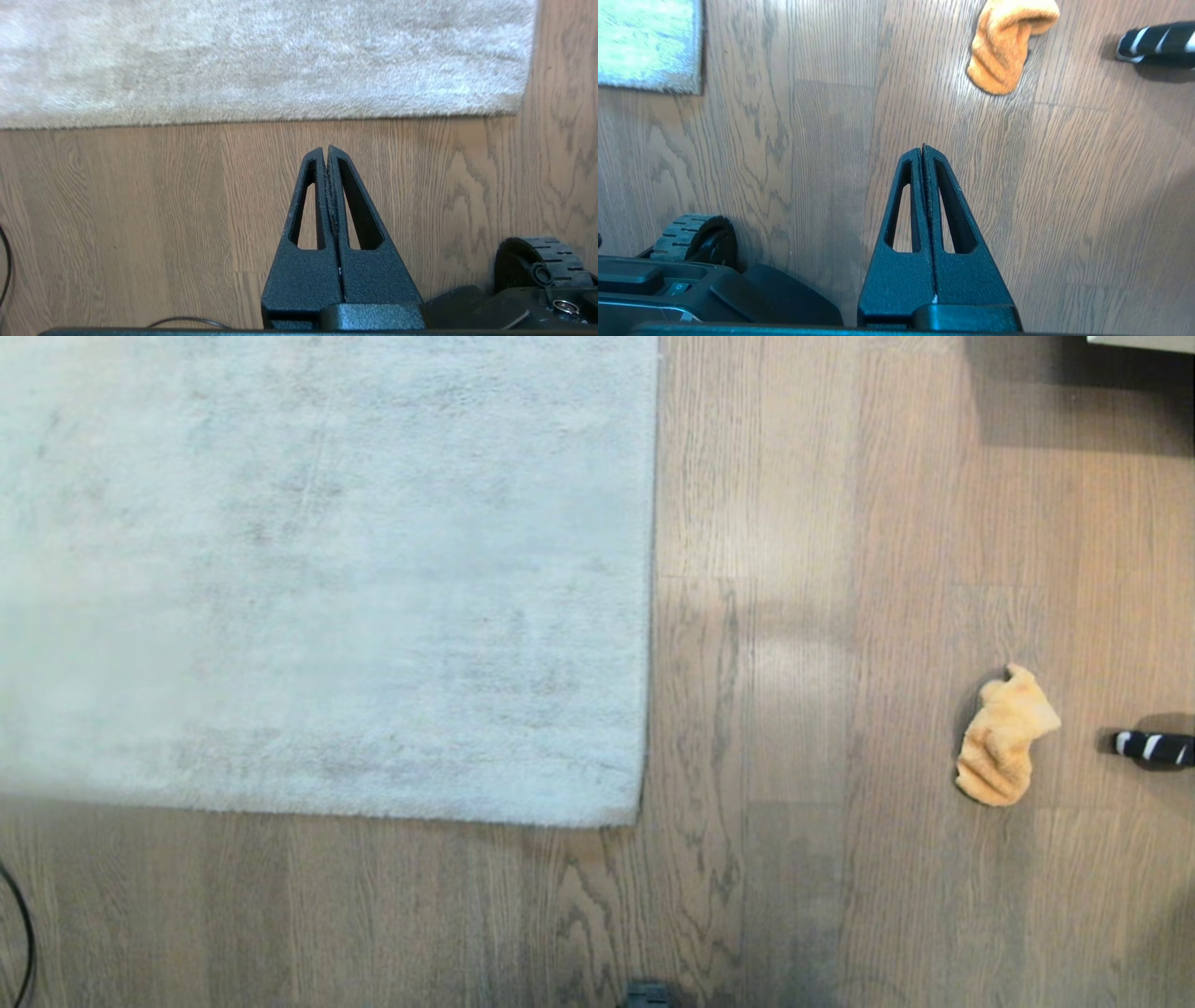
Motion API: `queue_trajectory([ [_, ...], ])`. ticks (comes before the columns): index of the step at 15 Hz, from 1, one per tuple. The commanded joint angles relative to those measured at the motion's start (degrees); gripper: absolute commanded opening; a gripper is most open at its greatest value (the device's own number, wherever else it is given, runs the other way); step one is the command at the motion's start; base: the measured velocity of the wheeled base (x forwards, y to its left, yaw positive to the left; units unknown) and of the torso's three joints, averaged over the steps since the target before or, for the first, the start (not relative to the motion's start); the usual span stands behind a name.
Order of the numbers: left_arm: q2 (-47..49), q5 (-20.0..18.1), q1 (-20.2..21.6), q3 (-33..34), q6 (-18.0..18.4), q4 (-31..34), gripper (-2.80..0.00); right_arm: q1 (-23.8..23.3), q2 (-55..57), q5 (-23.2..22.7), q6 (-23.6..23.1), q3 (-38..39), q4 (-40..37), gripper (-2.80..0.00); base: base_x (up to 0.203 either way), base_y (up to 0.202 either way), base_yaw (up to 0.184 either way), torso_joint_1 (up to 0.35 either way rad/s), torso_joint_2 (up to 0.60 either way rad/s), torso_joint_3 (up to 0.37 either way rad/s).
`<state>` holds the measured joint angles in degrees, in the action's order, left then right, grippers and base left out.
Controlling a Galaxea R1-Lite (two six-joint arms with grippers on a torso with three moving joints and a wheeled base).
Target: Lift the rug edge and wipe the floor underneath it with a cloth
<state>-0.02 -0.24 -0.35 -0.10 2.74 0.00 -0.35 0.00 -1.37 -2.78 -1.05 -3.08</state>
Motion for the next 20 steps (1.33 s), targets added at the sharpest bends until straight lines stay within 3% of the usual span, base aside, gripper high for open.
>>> queue_trajectory([
  [1, 0.0, 0.0, 0.0, 0.0, 0.0, 0.0, -2.80, 0.0, 0.0, 0.0, 0.0, 0.0, 0.0, -2.80, 0.000, 0.000, 0.000, -0.001, 0.00, 0.208],
  [20, 0.0, 0.0, 0.0, 0.0, 0.2, 0.0, -2.80, 0.0, 0.0, 0.0, 0.0, 0.0, 0.0, -2.80, 0.000, 0.000, 0.000, 0.002, 0.00, 0.202],
])
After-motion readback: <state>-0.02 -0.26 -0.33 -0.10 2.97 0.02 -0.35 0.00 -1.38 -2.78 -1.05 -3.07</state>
